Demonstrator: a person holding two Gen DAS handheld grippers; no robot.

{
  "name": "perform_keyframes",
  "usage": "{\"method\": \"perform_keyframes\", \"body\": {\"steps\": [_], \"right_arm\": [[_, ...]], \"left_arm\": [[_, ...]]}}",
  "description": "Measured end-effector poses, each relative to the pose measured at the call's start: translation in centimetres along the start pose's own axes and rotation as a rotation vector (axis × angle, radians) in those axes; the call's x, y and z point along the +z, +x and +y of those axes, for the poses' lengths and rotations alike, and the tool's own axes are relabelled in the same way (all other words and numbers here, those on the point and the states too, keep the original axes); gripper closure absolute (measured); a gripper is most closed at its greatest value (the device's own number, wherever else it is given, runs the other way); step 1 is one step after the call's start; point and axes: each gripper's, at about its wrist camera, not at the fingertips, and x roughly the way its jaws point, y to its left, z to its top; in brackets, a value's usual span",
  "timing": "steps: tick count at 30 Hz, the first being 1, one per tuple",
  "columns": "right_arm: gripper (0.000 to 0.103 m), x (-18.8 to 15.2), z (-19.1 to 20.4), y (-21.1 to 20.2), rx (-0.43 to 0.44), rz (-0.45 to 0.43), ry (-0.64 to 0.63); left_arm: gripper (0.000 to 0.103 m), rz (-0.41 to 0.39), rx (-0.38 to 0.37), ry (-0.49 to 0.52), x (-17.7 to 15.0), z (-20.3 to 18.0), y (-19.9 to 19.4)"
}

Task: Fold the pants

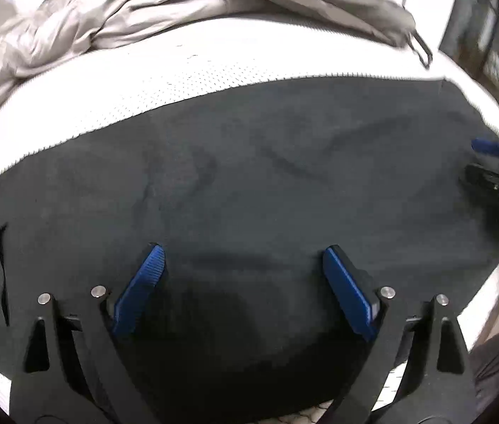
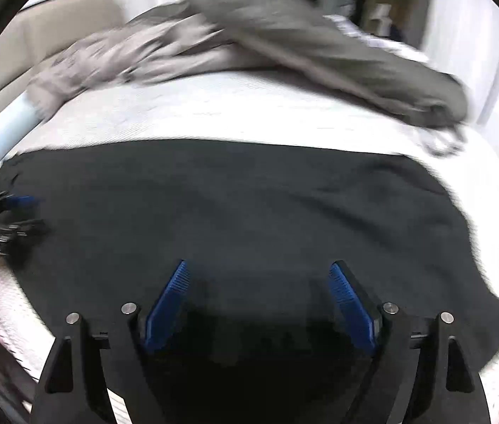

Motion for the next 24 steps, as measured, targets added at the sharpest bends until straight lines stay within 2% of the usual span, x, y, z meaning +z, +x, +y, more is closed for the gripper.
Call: {"method": "perform_keyframes", "body": {"steps": [1,2,3,4,5,6,7,8,9,10,12,13,14,17,18,19,21,22,24], "right_arm": [[0.020,0.2,1.3,1.2,0.019,0.027,-0.035],[0.020,-0.2,2.6,1.6,0.005,0.053,-0.073],[0.019,-0.1,2.6,3.2,-0.061,0.072,-0.141],[0.018,-0.5,2.6,3.4,-0.120,0.056,-0.183],[0.012,-0.7,2.0,3.2,-0.160,0.041,-0.191],[0.007,-1.0,0.6,2.9,-0.196,0.044,-0.164],[0.007,-1.4,-1.5,2.8,-0.267,0.051,-0.117],[0.005,-1.6,-3.3,2.9,-0.333,0.056,-0.084],[0.005,-2.0,-5.5,2.8,-0.383,0.057,-0.030],[0.005,-2.3,-7.4,2.5,-0.384,0.056,0.041],[0.005,-2.6,-9.2,1.8,-0.348,0.052,0.137],[0.005,-2.3,-9.2,1.6,-0.336,0.039,0.141],[0.005,-2.0,-9.0,1.3,-0.333,0.022,0.132],[0.005,-1.5,-6.9,-0.2,-0.256,-0.042,0.103],[0.005,-1.0,-6.3,-0.1,-0.224,-0.051,0.085],[0.005,-0.9,-5.8,0.1,-0.216,-0.048,0.069],[0.005,-0.7,-4.9,1.2,-0.222,-0.026,0.038],[0.005,-0.7,-4.5,2.0,-0.219,-0.010,0.024],[0.005,-1.4,-4.1,2.7,-0.217,0.011,0.010]], "left_arm": [[0.012,0.000,0.005,0.013,-0.2,0.3,0.1],[0.012,0.005,0.040,0.004,-0.2,1.3,0.0],[0.012,0.003,0.077,-0.008,-0.2,2.3,0.0],[0.012,-0.005,0.144,-0.016,-0.6,3.9,-0.6],[0.010,-0.009,0.180,-0.019,-0.9,4.9,-0.9],[0.008,-0.015,0.218,-0.034,-1.1,6.9,-1.1],[0.007,-0.011,0.268,-0.061,-1.7,8.4,-1.3],[0.005,-0.013,0.296,-0.084,-2.2,9.5,-1.5],[0.005,-0.019,0.293,-0.108,-2.6,10.4,-1.6],[0.005,-0.024,0.256,-0.131,-3.0,11.1,-1.7],[0.011,-0.033,0.228,-0.134,-3.4,11.2,-2.2],[0.022,-0.041,0.189,-0.130,-3.2,11.0,-2.8],[0.027,-0.044,0.176,-0.135,-3.2,11.0,-3.4],[0.033,-0.164,0.108,-0.240,-3.1,13.9,-7.2],[0.033,-0.190,0.132,-0.278,-2.9,15.4,-8.0],[0.033,-0.204,0.208,-0.326,-3.2,17.4,-8.7],[0.034,-0.181,0.306,-0.378,-3.6,19.9,-8.5],[0.036,-0.123,0.345,-0.412,-4.3,22.0,-7.5],[0.049,-0.012,0.326,-0.413,-5.3,24.5,-5.0]]}}
